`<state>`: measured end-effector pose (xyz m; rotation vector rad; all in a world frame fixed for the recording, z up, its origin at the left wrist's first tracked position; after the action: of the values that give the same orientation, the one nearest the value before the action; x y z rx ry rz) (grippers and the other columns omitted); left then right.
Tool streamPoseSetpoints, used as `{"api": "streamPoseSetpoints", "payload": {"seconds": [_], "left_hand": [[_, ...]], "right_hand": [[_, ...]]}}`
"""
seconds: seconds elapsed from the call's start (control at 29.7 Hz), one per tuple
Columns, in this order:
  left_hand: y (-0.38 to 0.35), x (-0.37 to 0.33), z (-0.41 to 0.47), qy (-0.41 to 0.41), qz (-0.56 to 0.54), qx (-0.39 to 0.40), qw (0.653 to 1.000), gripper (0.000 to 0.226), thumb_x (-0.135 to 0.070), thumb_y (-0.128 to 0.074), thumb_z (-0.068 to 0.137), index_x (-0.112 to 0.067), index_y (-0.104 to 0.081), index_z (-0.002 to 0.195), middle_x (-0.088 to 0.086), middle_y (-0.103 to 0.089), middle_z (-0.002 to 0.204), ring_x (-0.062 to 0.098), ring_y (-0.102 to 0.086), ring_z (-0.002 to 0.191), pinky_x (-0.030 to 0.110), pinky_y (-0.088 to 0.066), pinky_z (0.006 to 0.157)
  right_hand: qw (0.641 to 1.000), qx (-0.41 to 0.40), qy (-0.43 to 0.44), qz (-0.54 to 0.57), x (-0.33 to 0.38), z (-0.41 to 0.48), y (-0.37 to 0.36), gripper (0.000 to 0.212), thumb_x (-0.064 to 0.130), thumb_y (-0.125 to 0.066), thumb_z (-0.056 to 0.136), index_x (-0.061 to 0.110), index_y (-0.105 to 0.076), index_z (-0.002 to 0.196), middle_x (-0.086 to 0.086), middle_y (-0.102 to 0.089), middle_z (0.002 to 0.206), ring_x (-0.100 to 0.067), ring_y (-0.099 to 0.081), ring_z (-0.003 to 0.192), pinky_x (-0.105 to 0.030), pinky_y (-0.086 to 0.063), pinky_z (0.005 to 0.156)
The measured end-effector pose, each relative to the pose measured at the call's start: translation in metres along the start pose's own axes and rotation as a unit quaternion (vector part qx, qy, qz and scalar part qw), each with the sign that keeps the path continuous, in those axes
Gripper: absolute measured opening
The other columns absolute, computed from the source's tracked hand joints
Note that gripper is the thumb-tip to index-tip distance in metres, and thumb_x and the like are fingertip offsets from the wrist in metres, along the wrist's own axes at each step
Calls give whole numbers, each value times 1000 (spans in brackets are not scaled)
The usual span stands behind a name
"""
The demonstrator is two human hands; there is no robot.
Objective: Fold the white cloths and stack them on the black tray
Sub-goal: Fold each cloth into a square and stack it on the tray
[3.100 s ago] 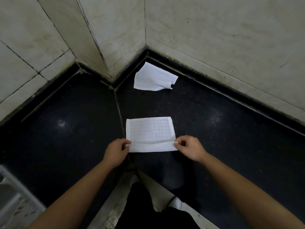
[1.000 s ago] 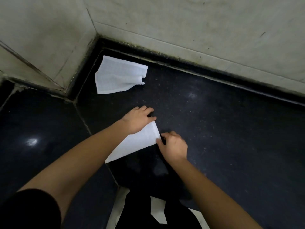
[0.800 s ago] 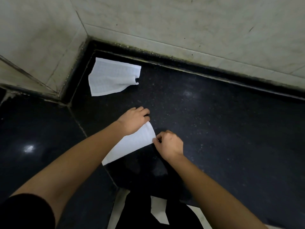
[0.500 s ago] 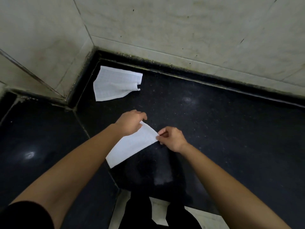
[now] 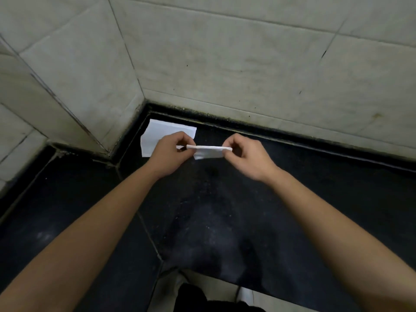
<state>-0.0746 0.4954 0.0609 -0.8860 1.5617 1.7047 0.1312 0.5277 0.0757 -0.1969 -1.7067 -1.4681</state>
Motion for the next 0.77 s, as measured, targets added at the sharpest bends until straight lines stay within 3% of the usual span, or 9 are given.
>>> {"api": "streamPoseSetpoints", "payload": {"seconds": [0.1, 0.2, 0.34, 0.44, 0.57, 0.71, 0.77], "left_hand": [[-15, 12, -30, -2, 35, 4, 999, 13, -13, -73, 84, -24, -66, 86, -12, -68, 86, 3, -63, 79, 20, -50, 74], [-51, 40, -76, -32, 149, 44, 987, 12, -14, -70, 83, -20, -65, 92, -9, -66, 92, 10, -60, 85, 28, -49, 74], [-118, 94, -158, -55, 231, 159, 958, 12, -17, -64, 81, -22, -63, 91, -4, -64, 92, 21, -60, 89, 36, -50, 73], [-151, 111, -206, -66, 245, 208, 945, 9, -20, -60, 82, -22, -62, 91, -5, -63, 93, 19, -58, 91, 37, -50, 73], [-165, 111, -228, -75, 254, 190, 945, 20, -22, -58, 83, -16, -68, 99, -3, -67, 101, 18, -58, 99, 36, -54, 76], [-158, 109, -223, -56, 241, 199, 948, 18, -24, -62, 83, -17, -71, 97, -5, -66, 102, 16, -56, 101, 37, -54, 79], [-153, 106, -218, -51, 242, 204, 947, 16, -28, -63, 84, -20, -73, 94, -2, -62, 114, 16, -53, 112, 40, -53, 84]], "right_hand": [[999, 27, 36, -27, -3, -24, -13, 5, 30, -63, 89, 28, -61, 93, 15, -62, 86, -1, -54, 66, -19, -40, 62], [991, 106, 43, -65, -30, -59, -59, 7, 33, -57, 90, 28, -59, 95, 11, -63, 92, -6, -56, 78, -31, -50, 71], [954, 259, 60, -135, -68, -125, -137, 16, 33, -53, 94, 25, -60, 106, 2, -63, 104, -21, -60, 98, -37, -50, 79], [924, 331, 91, -170, -79, -166, -173, 19, 32, -52, 97, 23, -60, 112, -2, -62, 111, -23, -57, 104, -36, -46, 84], [921, 313, 141, -186, -81, -186, -183, 19, 25, -54, 96, 16, -64, 109, -6, -64, 105, -26, -56, 101, -38, -48, 84], [918, 305, 146, -207, -88, -187, -186, 32, 27, -54, 96, 13, -62, 124, -9, -64, 109, -28, -55, 102, -43, -50, 91], [924, 272, 163, -214, -86, -181, -182, 24, 28, -54, 95, 14, -65, 111, -8, -60, 108, -26, -55, 99, -44, -50, 89]]}}
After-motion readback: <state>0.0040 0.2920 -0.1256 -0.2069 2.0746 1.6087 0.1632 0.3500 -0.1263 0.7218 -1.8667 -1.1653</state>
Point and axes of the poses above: each hand's wrist, its own z-axis towards the middle knuckle, its own y-axis out of the back of the hand, x = y × z, the point moved 8 cm from there along z, towards the middle knuckle
